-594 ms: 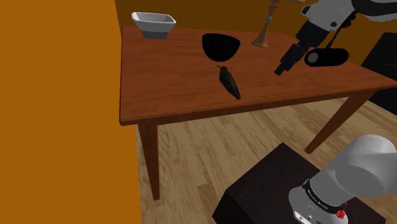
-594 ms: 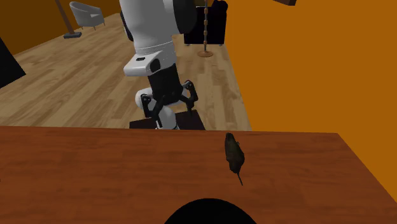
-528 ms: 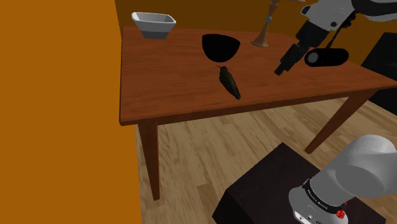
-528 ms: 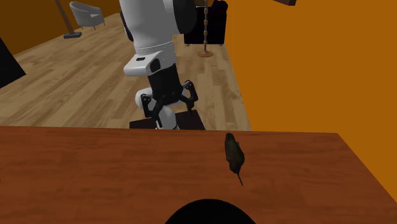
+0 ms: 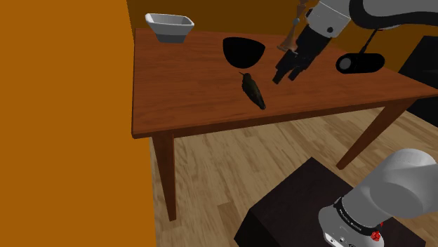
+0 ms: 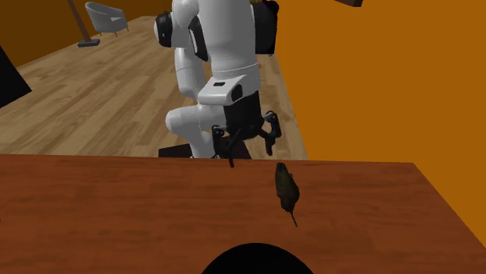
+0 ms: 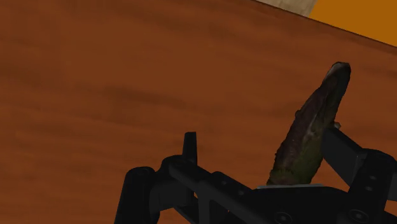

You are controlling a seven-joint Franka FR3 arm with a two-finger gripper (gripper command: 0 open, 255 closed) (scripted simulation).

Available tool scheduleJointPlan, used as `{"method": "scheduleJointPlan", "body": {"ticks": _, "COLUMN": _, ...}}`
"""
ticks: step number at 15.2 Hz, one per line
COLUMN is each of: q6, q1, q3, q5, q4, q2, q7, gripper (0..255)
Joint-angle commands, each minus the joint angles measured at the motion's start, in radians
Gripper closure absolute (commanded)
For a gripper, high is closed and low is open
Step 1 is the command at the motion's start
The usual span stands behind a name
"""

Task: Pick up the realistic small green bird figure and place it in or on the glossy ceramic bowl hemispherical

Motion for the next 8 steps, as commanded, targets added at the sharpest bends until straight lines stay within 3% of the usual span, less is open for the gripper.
{"method": "scheduleJointPlan", "body": {"ticks": 1, "q6": 0.042, "q1": -0.007, "q3": 0.047, "q5": 0.005, "q4": 0.030, "q2": 0.054, "q7": 0.071, "gripper": 0}}
{"method": "scheduleJointPlan", "body": {"ticks": 5, "q6": 0.115, "q1": -0.029, "q3": 0.141, "q5": -0.007, "q4": 0.102, "q2": 0.169, "q7": 0.214, "gripper": 0}}
{"method": "scheduleJointPlan", "body": {"ticks": 8, "q6": 0.151, "q1": -0.032, "q3": 0.159, "q5": -0.012, "q4": 0.095, "q2": 0.194, "q7": 0.236, "gripper": 0}}
